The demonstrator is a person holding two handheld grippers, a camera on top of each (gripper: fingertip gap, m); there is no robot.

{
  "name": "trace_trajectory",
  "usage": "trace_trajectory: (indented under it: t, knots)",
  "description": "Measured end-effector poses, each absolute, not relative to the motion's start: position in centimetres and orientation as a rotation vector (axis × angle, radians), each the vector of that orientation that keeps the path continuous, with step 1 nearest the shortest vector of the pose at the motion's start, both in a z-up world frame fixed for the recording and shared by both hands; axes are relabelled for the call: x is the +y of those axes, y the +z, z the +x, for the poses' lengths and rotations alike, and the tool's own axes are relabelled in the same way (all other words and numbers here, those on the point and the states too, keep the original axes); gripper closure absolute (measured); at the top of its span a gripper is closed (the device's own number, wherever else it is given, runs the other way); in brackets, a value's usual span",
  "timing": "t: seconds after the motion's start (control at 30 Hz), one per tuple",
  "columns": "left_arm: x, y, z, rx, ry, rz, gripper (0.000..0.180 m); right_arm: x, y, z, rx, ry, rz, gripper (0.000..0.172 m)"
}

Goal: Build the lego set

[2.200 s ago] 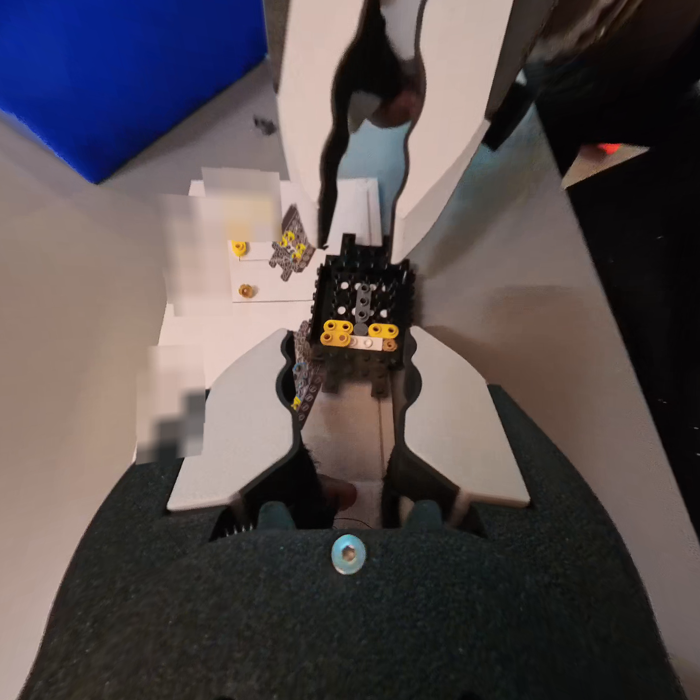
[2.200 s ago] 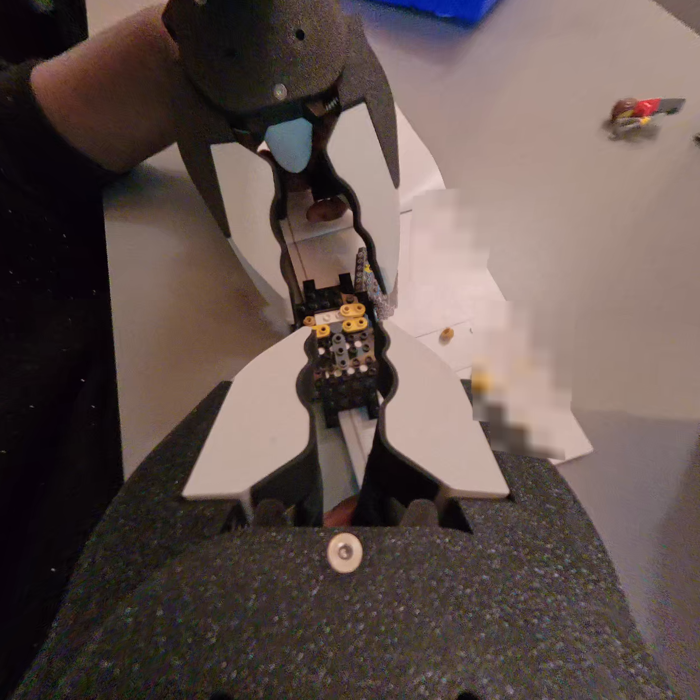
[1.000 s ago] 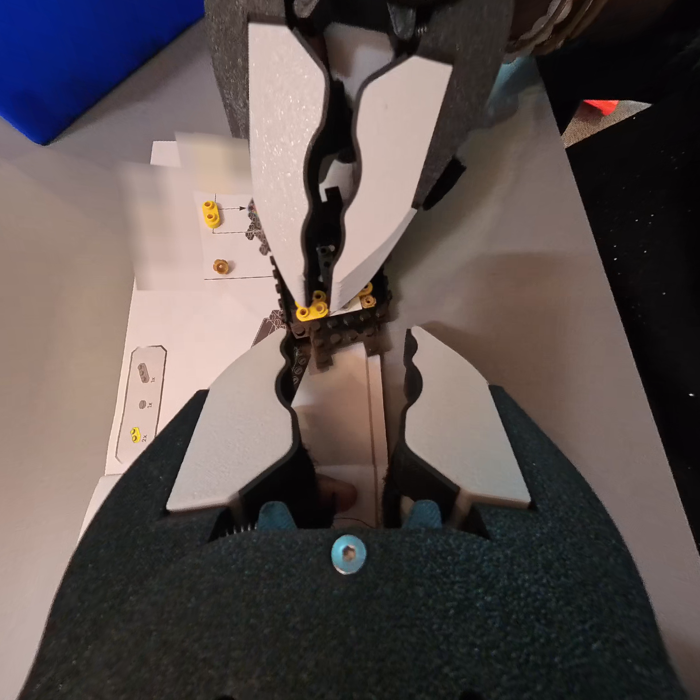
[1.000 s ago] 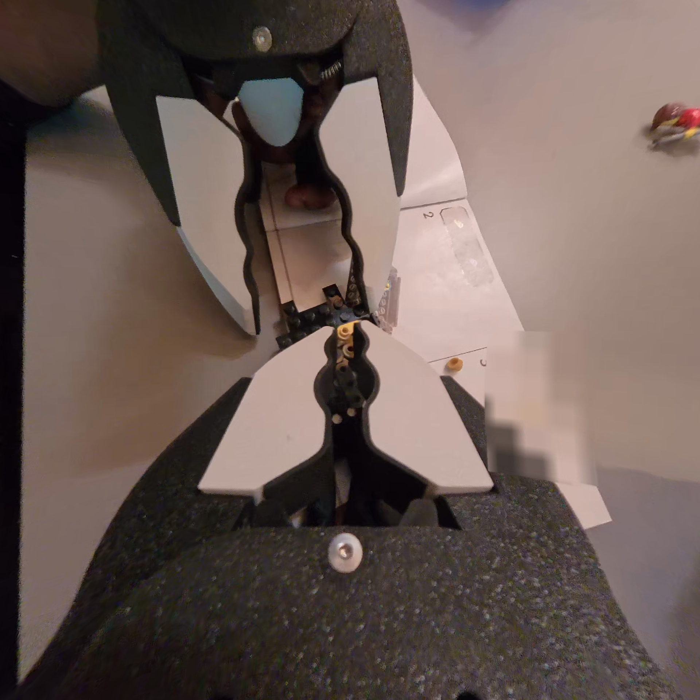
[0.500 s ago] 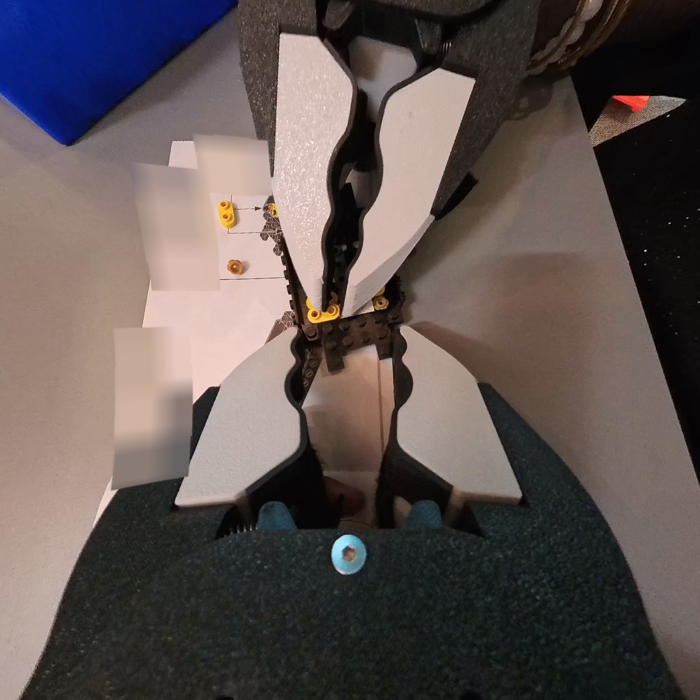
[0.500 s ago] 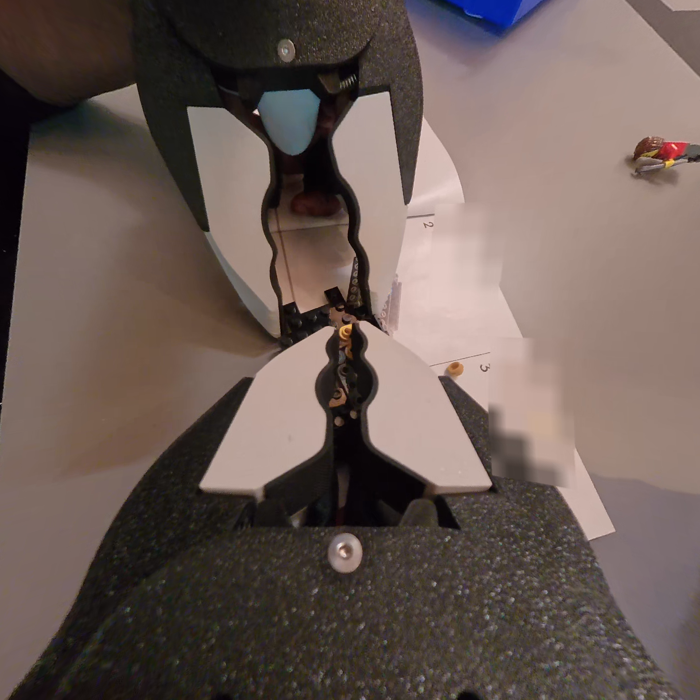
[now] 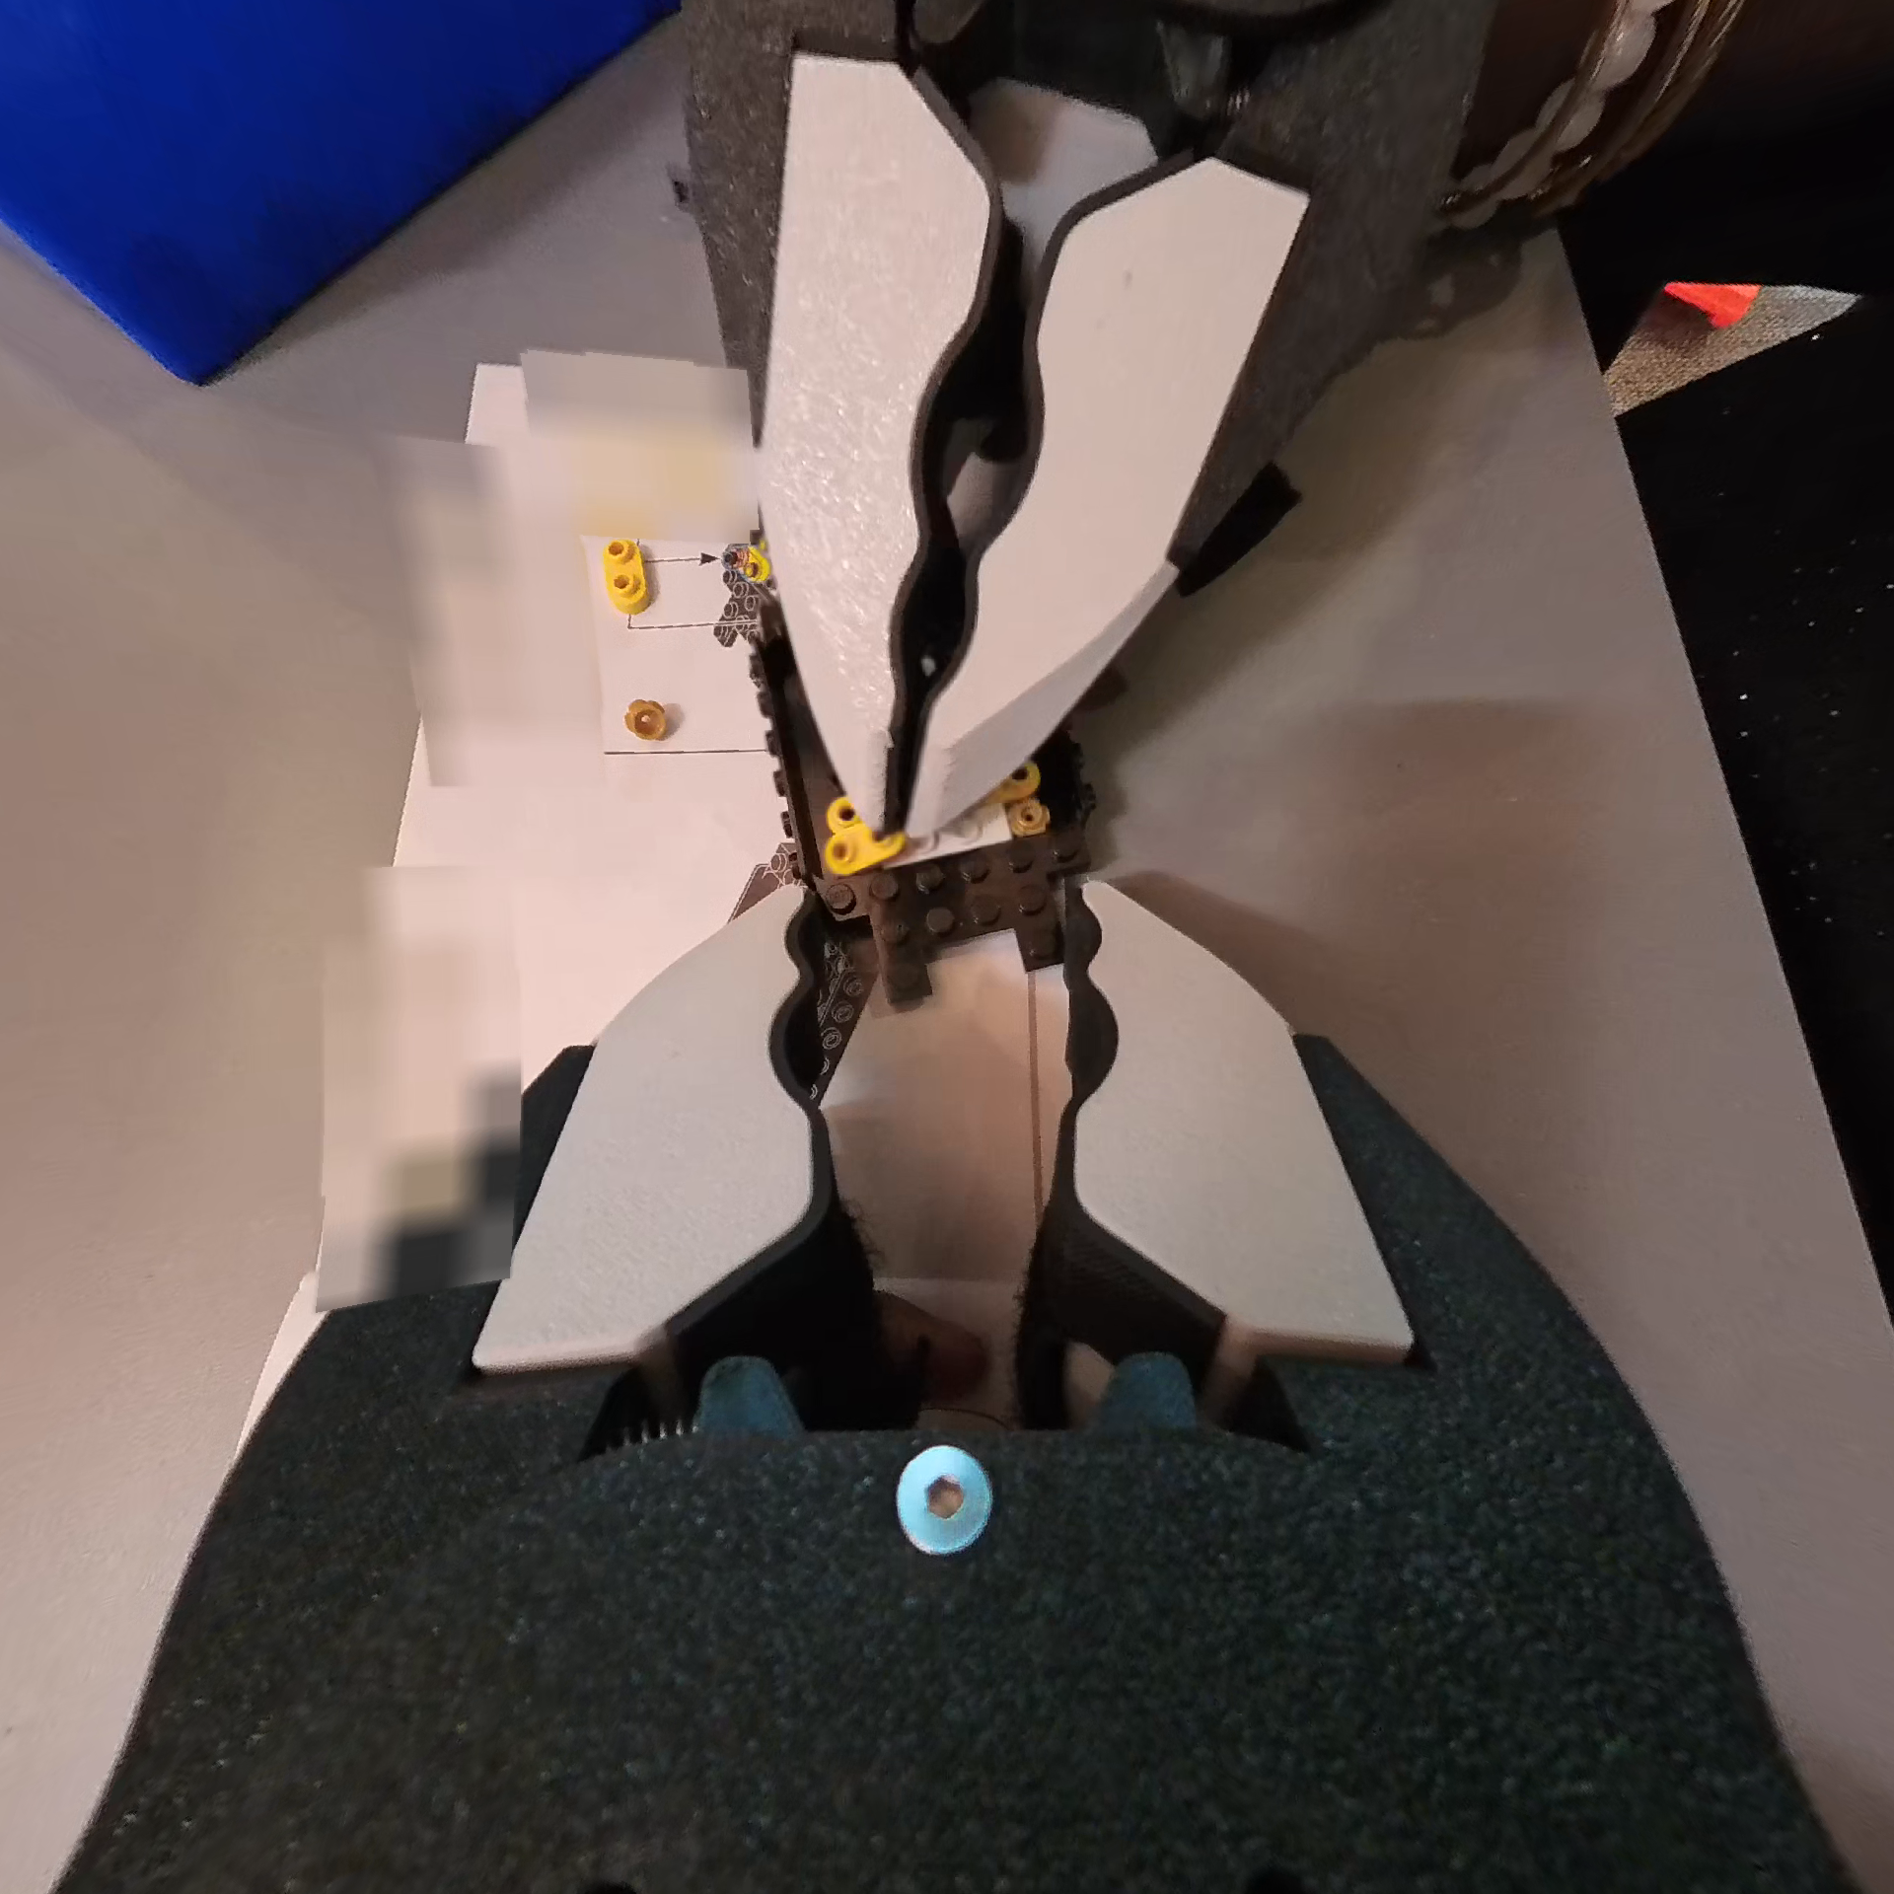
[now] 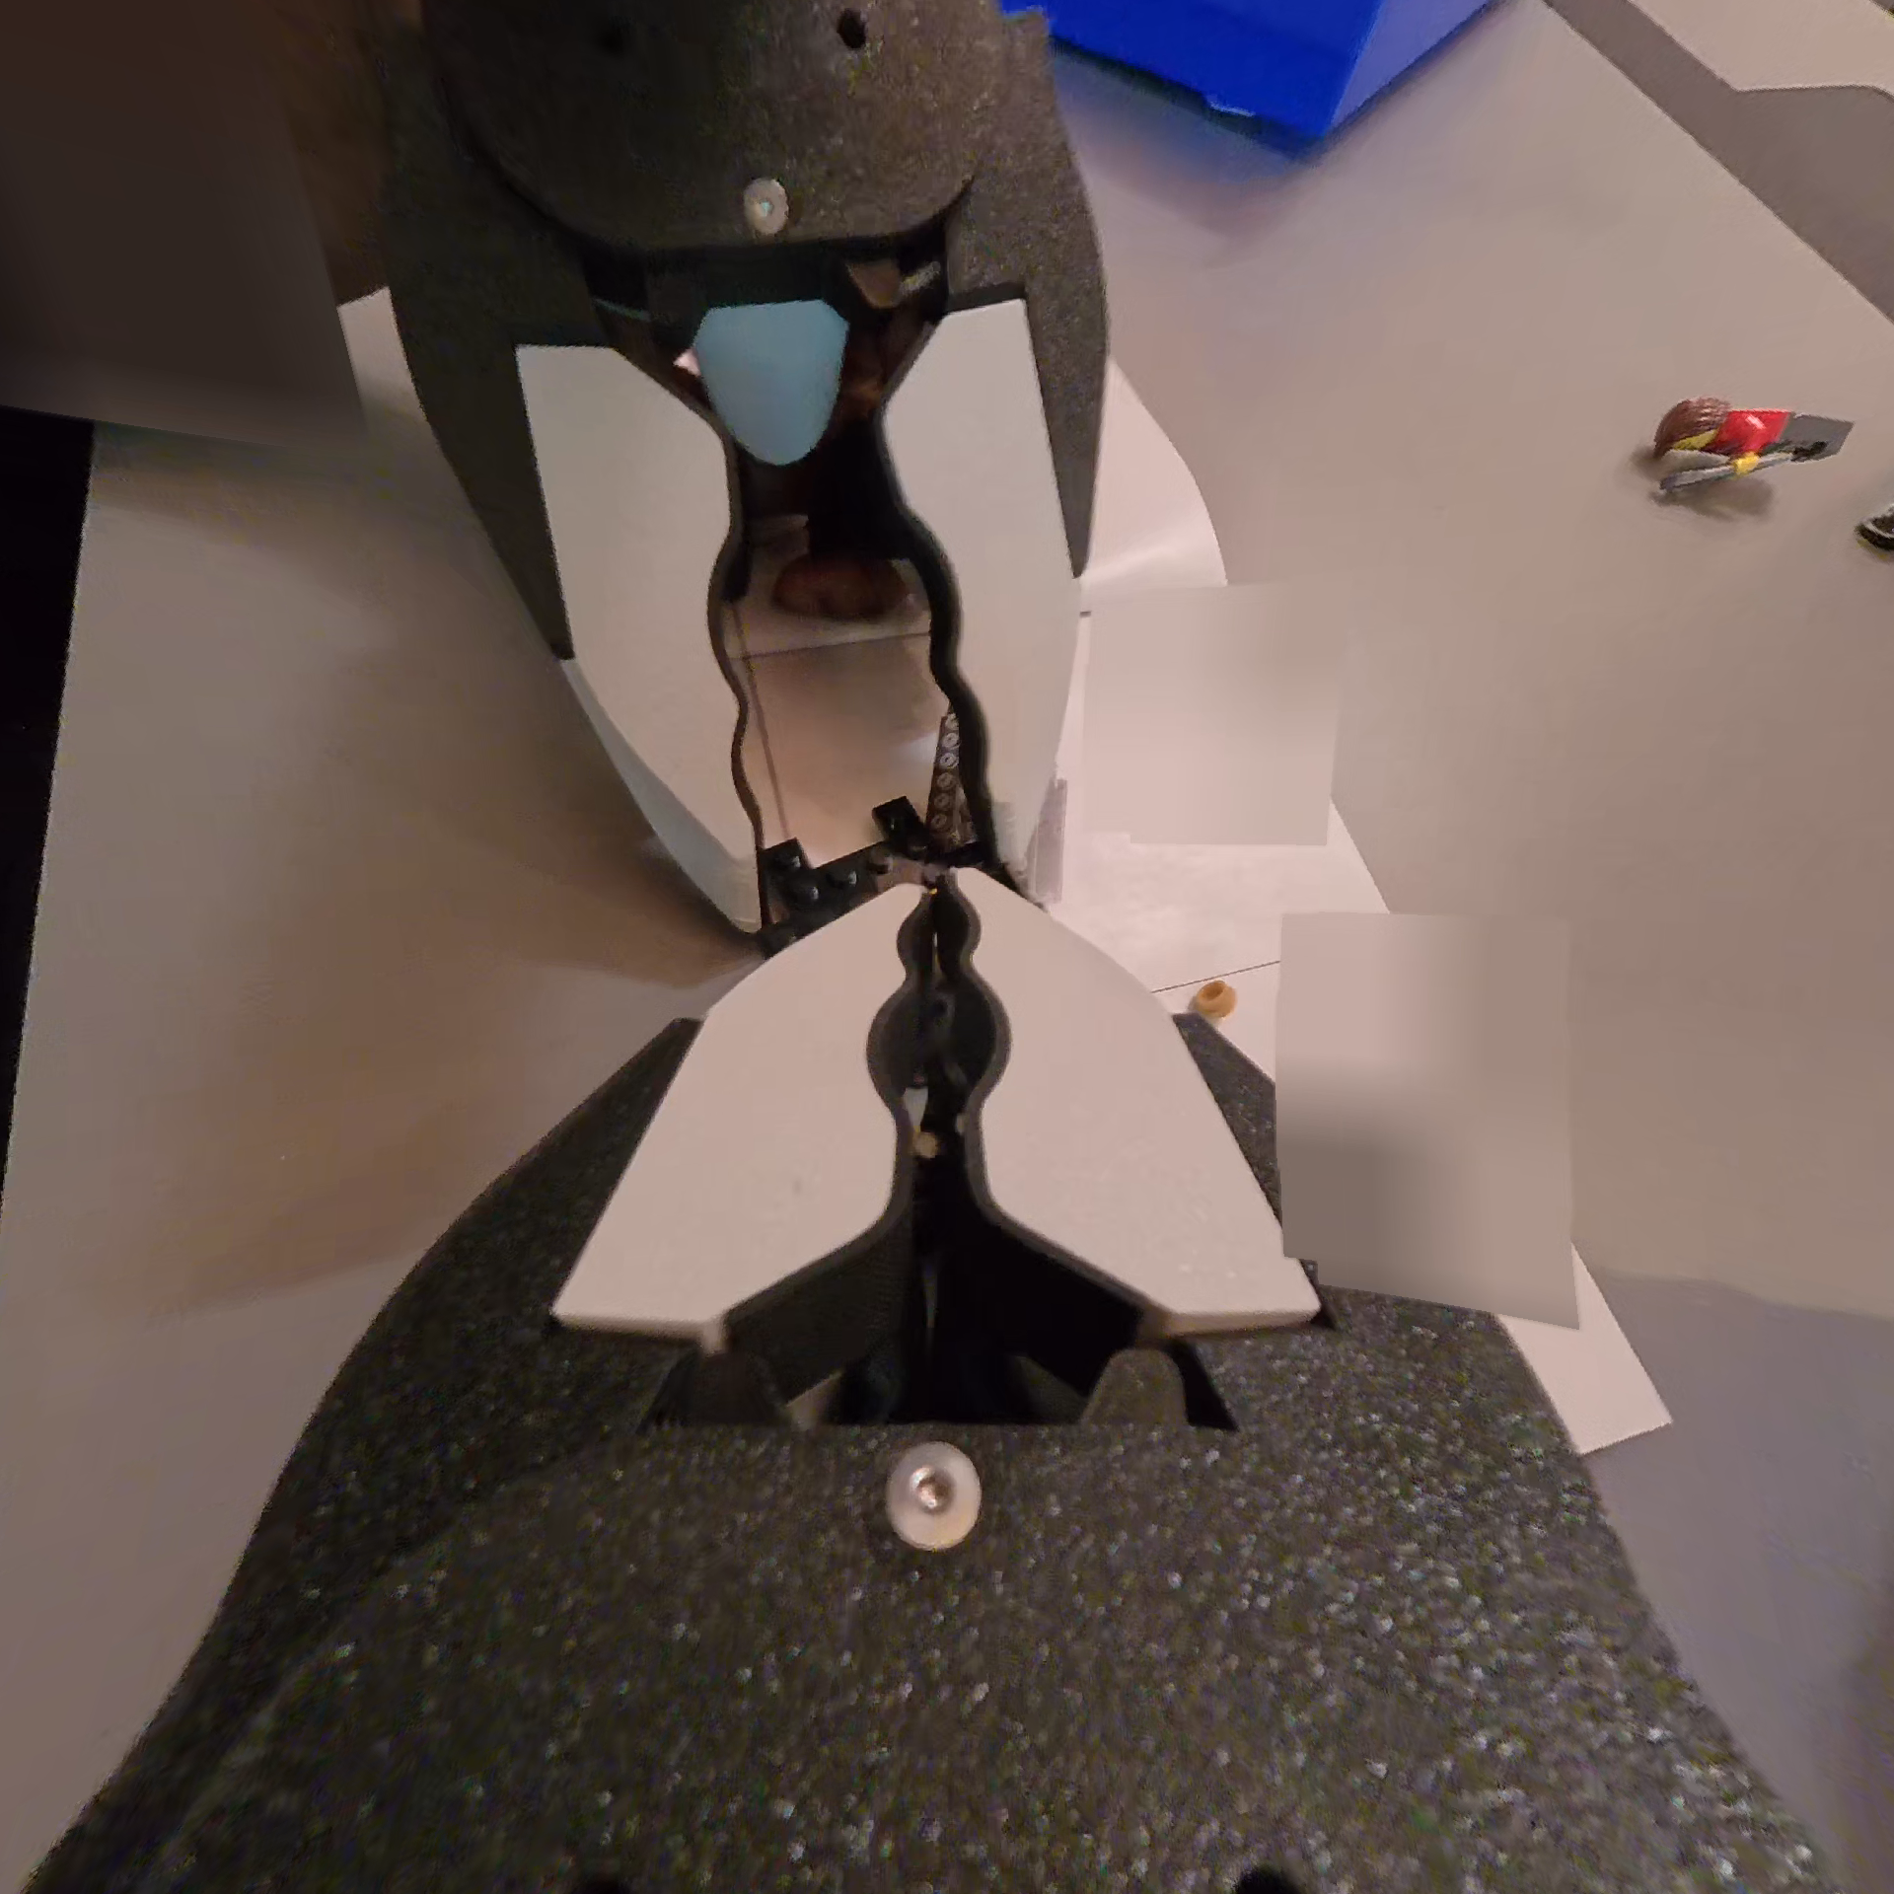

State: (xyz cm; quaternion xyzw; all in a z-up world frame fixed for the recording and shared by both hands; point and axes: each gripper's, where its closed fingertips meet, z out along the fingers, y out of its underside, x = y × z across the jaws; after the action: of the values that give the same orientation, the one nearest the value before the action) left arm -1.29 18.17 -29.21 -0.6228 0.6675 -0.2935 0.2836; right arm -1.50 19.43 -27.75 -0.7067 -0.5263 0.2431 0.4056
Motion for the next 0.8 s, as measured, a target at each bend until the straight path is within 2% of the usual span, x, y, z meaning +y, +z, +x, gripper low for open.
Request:
trace_trajectory:
  t: [0.2,0.33,0.53,0.8]
  knots:
    - [18.1,-29.2,-1.3,1.798,-0.793,-1.660,0.136,19.8,-27.0,-1.3,-1.257,0.684,-1.789,0.171]
    - [18.0,-29.2,-1.4,1.809,-0.782,-1.651,0.136,19.2,-27.4,-0.8,-1.289,0.722,-1.851,0.157]
    - [18.0,-29.3,-1.4,1.827,-0.763,-1.629,0.135,19.7,-27.2,0.0,-1.522,0.571,-1.780,0.165]
    - [17.9,-29.3,-1.4,1.835,-0.748,-1.614,0.135,19.6,-27.9,-1.0,-1.654,0.637,-1.818,0.161]
